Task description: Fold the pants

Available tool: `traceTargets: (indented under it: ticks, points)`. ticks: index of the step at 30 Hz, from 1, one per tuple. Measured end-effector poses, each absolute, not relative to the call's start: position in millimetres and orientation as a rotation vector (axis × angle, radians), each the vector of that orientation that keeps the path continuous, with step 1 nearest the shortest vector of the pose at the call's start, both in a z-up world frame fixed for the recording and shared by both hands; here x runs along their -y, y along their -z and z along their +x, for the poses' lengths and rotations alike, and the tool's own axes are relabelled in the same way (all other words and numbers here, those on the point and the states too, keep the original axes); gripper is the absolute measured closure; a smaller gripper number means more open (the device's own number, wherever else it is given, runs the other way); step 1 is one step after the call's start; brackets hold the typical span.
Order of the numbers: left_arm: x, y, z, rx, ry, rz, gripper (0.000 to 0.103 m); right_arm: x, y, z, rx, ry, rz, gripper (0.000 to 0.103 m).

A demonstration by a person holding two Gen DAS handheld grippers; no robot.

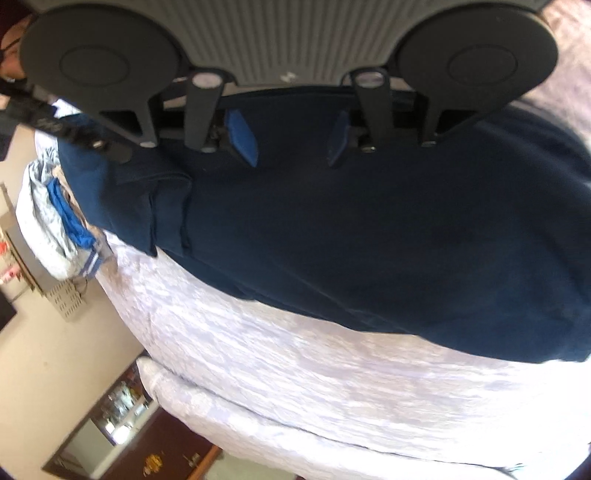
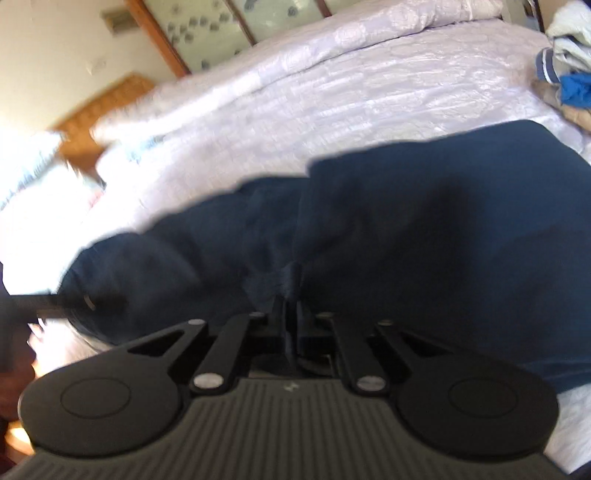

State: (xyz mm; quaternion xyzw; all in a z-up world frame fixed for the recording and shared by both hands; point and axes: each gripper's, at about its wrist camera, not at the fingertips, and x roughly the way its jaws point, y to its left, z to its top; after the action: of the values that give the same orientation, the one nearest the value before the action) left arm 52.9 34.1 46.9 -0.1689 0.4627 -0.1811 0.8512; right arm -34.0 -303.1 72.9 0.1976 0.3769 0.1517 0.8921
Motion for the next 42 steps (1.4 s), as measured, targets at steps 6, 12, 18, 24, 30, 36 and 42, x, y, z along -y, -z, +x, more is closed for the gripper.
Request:
traceTargets:
  ticks: [6, 12, 18, 24, 30, 36, 42]
  points:
    - [-104.8, -68.3, 31.6, -0.852, 0.288, -0.454, 0.059, 233.8, -102.0, -19.6, -0.734, -0.515, 0.353, 0.095]
    - [-176.0, -64.1, 10.8, -0.815, 0.107, -0.561, 0.055, 173.1, -45.1, -7.7, -0.829, -0.547, 0.159, 0.079]
    - [-217.0, -48.7, 1.3, -0.811, 0.012, -0.644, 0.044, 193.8, -93.2, -9.4, -0.717, -0.628, 0.265, 0.066]
    - [-228.2, -32.8, 12.8, -0.819, 0.000, -0.714, 0.005, 223.7, -43.9, 35.4, -0.898, -0.272, 0.274, 0.080]
    - [-238.4, -12.6, 33.1, -0.836, -0.010, -0.805, 0.002, 202.0, -76.5, 25.3, -0.817, -0.346, 0.271, 0.069]
    - [-242.7, 5.8, 59.7, -0.785, -0.014, -0.831, 0.014, 113.7, -99.2, 22.2, -0.786, -0.610, 0.145, 0.058]
    - [-222.1, -14.6, 71.3, -0.787, -0.003, -0.787, 0.068, 18.6, -65.6, 14.9, -0.813, -0.758, -0.120, 0.051]
